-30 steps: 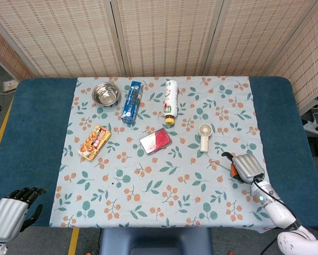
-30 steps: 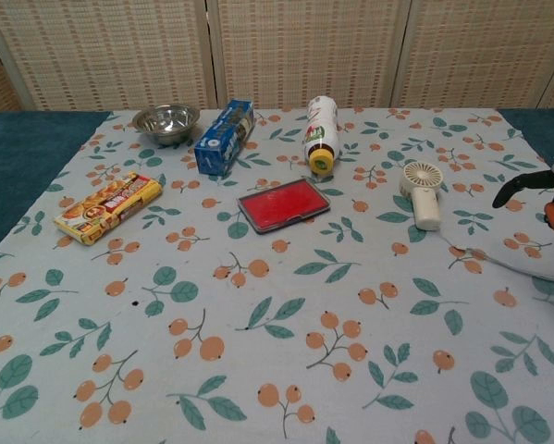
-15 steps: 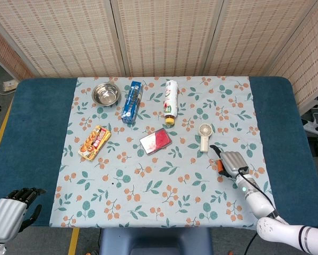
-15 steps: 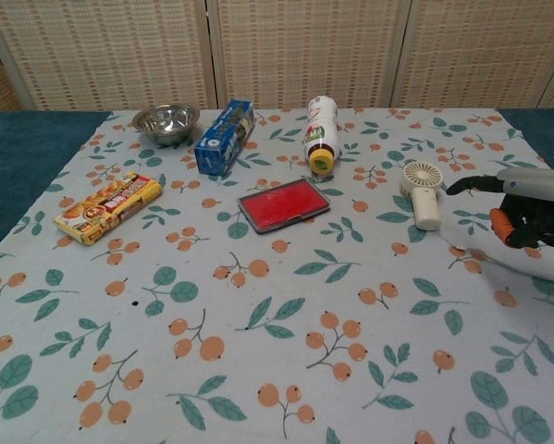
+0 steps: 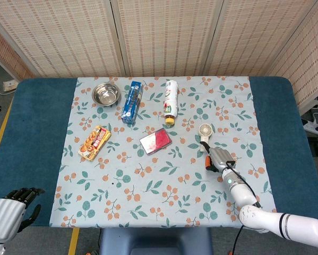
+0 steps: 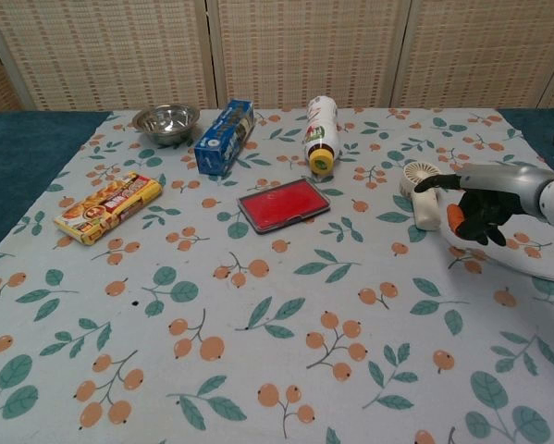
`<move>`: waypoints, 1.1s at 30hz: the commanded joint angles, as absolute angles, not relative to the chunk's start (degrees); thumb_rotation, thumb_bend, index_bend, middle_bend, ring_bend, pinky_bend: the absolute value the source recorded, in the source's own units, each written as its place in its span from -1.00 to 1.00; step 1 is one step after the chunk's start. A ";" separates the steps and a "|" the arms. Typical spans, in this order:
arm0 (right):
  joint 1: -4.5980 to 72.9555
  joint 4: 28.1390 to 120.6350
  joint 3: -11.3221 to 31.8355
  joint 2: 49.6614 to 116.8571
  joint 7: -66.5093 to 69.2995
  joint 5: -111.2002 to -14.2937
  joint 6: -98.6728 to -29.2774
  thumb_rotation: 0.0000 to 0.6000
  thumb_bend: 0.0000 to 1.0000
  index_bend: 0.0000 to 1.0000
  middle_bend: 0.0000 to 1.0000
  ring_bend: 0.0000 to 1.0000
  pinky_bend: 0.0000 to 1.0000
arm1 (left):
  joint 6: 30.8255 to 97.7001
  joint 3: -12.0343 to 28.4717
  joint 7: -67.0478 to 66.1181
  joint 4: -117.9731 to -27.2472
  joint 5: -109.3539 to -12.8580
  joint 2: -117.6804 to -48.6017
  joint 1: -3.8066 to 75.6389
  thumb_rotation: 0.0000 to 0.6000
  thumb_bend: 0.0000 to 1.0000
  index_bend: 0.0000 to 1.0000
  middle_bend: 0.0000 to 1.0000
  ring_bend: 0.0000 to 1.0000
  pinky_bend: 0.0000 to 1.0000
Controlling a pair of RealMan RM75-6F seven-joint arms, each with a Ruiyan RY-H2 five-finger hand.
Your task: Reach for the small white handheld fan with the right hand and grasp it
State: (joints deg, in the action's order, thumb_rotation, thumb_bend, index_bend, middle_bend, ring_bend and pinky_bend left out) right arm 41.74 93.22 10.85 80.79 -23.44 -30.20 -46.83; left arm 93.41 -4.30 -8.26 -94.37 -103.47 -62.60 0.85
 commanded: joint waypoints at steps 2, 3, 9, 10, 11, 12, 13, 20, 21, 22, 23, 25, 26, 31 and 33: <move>43.09 91.96 11.27 80.85 -22.29 -27.54 -46.62 1.00 0.85 -1.00 0.67 0.38 0.42 | 93.37 -4.28 -8.20 -94.41 -103.40 -62.58 0.86 1.00 -0.14 -0.30 -0.18 -0.22 0.01; 43.26 91.77 11.27 80.79 -22.01 -27.14 -46.70 1.00 0.85 -1.00 0.67 0.38 0.42 | 93.38 -4.29 -8.19 -94.41 -103.47 -62.57 0.86 1.00 -0.14 -0.30 -0.18 -0.22 0.01; 44.03 90.64 10.66 80.79 -21.18 -26.17 -46.38 1.00 0.85 -1.00 0.67 0.38 0.42 | 93.35 -4.36 -8.37 -94.44 -103.58 -62.59 0.82 1.00 -0.13 -0.31 -0.18 -0.22 0.01; 44.32 90.39 10.45 80.75 -21.12 -25.57 -45.81 1.00 0.85 -1.00 0.67 0.38 0.42 | 93.43 -4.31 -8.41 -94.46 -103.59 -62.60 0.81 1.00 -0.14 -0.31 -0.18 -0.22 0.01; 44.57 90.24 10.34 80.72 -21.10 -25.04 -45.49 1.00 0.85 -1.00 0.67 0.38 0.42 | 93.46 -4.29 -8.44 -94.46 -103.57 -62.61 0.79 1.00 -0.14 -0.31 -0.18 -0.22 0.01; 44.91 90.11 10.15 80.70 -21.18 -24.62 -45.28 1.00 0.85 -1.00 0.67 0.38 0.42 | 93.46 -4.26 -8.43 -94.46 -103.54 -62.63 0.80 1.00 -0.14 -0.31 -0.18 -0.22 0.01; 45.11 89.97 9.96 80.75 -21.28 -24.53 -45.33 1.00 0.85 -1.00 0.67 0.38 0.42 | 93.45 -4.28 -8.42 -94.46 -103.54 -62.63 0.79 1.00 -0.14 -0.31 -0.18 -0.22 0.01; 45.68 88.96 8.85 81.48 -21.02 -24.41 -46.12 1.00 0.85 -1.00 0.67 0.38 0.42 | 93.56 -4.32 -8.32 -94.44 -103.58 -62.54 0.70 1.00 -0.13 -0.31 -0.18 -0.22 0.01; 45.70 88.91 8.80 81.53 -20.94 -24.51 -46.30 1.00 0.85 -1.00 0.67 0.38 0.42 | 93.67 -4.34 -8.31 -94.47 -103.64 -62.55 0.65 1.00 -0.14 -0.31 -0.18 -0.22 0.01; 45.71 88.87 8.76 81.61 -20.87 -24.76 -46.62 1.00 0.85 -1.00 0.67 0.38 0.42 | 93.75 -4.35 -8.30 -94.48 -103.69 -62.54 0.61 1.00 -0.13 -0.31 -0.18 -0.22 0.01; 45.68 88.85 8.68 81.70 -20.86 -25.10 -47.01 1.00 0.85 -1.00 0.67 0.38 0.42 | 93.76 -4.34 -8.24 -94.42 -103.67 -62.55 0.61 1.00 -0.14 -0.31 -0.17 -0.22 0.01; 45.59 88.92 8.40 81.84 -20.91 -25.80 -47.83 1.00 0.85 -1.00 0.67 0.38 0.42 | 93.66 -4.29 -8.26 -94.42 -103.66 -62.56 0.68 1.00 -0.13 -0.31 -0.17 -0.22 0.01; 45.55 89.04 8.29 81.84 -20.86 -25.90 -48.01 1.00 0.85 -1.00 0.67 0.38 0.42 | 93.61 -4.30 -8.32 -94.45 -103.69 -62.56 0.70 1.00 -0.13 -0.30 -0.17 -0.22 0.01; 45.66 89.05 7.76 81.63 -20.87 -25.24 -47.66 1.00 0.85 -1.00 0.67 0.38 0.42 | 93.65 -4.31 -8.43 -94.48 -103.76 -62.56 0.67 1.00 -0.13 -0.31 -0.17 -0.22 0.01; 45.78 88.61 7.53 81.86 -20.97 -25.01 -47.62 1.00 0.85 -1.00 0.67 0.38 0.42 | 93.75 -4.29 -8.40 -94.49 -103.78 -62.55 0.63 1.00 -0.13 -0.31 -0.17 -0.22 0.01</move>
